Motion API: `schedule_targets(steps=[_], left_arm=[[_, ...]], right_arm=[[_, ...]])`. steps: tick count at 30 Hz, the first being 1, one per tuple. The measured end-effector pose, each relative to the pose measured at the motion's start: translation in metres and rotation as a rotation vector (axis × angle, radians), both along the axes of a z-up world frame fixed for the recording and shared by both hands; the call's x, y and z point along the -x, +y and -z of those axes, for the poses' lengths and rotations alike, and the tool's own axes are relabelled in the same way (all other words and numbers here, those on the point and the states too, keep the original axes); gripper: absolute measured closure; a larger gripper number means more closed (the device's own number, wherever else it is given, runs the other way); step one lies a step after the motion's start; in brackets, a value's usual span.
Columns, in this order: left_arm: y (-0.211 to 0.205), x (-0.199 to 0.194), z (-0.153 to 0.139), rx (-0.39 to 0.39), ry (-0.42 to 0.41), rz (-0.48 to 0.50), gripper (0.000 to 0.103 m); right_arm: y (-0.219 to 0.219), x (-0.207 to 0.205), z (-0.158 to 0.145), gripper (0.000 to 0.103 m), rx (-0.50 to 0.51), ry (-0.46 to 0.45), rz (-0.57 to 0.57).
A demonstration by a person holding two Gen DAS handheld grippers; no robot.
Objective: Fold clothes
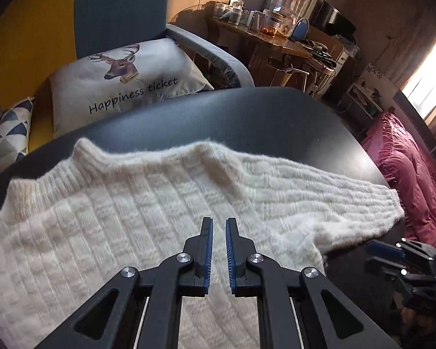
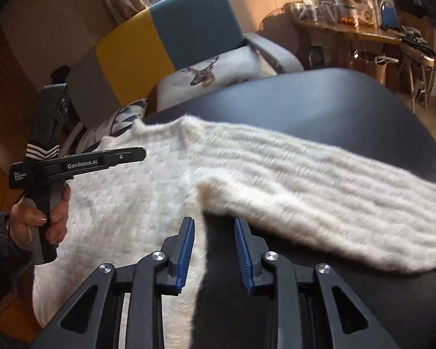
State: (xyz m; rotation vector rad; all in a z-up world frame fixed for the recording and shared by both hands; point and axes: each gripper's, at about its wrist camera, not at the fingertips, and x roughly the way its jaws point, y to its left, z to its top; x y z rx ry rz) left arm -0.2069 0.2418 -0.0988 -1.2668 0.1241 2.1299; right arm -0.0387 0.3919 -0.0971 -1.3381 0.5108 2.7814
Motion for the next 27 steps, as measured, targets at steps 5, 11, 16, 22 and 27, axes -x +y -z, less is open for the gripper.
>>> schedule_targets(steps=[5, 11, 16, 22, 27], left_arm=[[0.034, 0.024, 0.001, 0.046, 0.034, 0.028, 0.094], [0.074, 0.046, 0.031, 0.142, 0.003, 0.055, 0.094], [0.073, 0.049, 0.035, 0.108, -0.025, -0.004, 0.093], [0.041, 0.024, 0.021, 0.003, -0.064, -0.04, 0.092], [0.017, -0.018, 0.009, -0.057, -0.075, -0.021, 0.09]], right_arm=[[0.075, 0.0, 0.015, 0.074, -0.098, -0.113, 0.257], [0.119, -0.025, 0.039, 0.077, -0.099, -0.131, 0.382], [0.129, -0.057, 0.028, 0.075, 0.081, -0.011, 0.406], [0.177, -0.161, 0.026, 0.074, 0.385, 0.148, 0.68], [0.215, -0.204, 0.049, 0.07, 0.548, 0.167, 0.886]])
